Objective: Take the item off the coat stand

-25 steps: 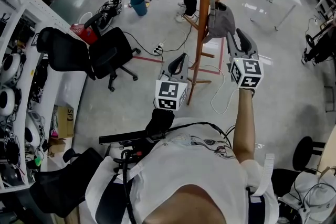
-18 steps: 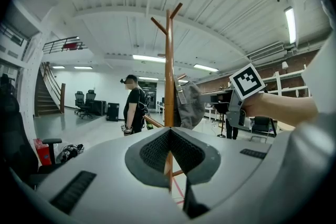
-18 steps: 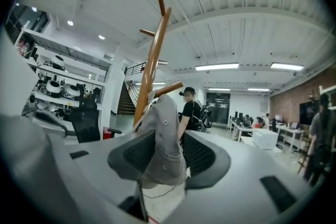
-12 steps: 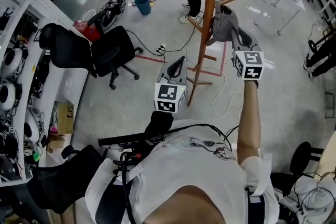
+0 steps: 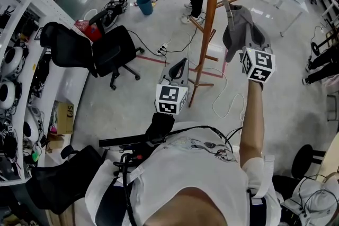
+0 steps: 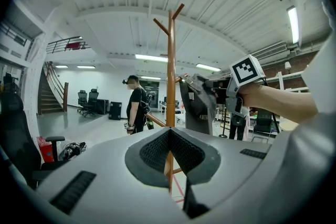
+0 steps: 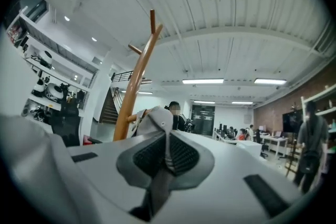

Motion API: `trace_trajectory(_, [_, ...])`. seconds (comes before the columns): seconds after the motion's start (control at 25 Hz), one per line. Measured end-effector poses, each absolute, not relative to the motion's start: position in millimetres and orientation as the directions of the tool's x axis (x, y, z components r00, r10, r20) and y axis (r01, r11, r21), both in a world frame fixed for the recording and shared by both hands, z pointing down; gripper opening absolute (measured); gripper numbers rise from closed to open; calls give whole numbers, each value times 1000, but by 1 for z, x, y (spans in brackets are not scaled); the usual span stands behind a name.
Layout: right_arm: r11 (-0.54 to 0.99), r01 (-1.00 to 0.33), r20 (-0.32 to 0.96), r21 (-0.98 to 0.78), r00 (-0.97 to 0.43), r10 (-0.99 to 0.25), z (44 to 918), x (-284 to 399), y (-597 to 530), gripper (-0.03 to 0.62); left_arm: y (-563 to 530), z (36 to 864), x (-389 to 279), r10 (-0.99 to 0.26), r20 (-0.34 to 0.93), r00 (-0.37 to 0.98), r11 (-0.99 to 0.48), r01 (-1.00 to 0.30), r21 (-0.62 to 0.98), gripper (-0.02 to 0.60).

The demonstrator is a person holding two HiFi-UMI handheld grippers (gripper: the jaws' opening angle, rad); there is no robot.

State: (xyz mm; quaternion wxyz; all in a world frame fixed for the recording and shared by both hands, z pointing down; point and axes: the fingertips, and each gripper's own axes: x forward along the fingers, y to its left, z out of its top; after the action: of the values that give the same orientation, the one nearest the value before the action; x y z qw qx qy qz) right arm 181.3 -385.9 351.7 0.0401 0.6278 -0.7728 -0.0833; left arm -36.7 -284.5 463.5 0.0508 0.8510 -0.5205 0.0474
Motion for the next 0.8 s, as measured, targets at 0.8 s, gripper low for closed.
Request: trace_trajectory(0.8, [42, -999, -32, -27, -41, -999, 384, 223, -272, 18, -273, 457, -18, -848, 126, 515, -515, -856, 35, 2])
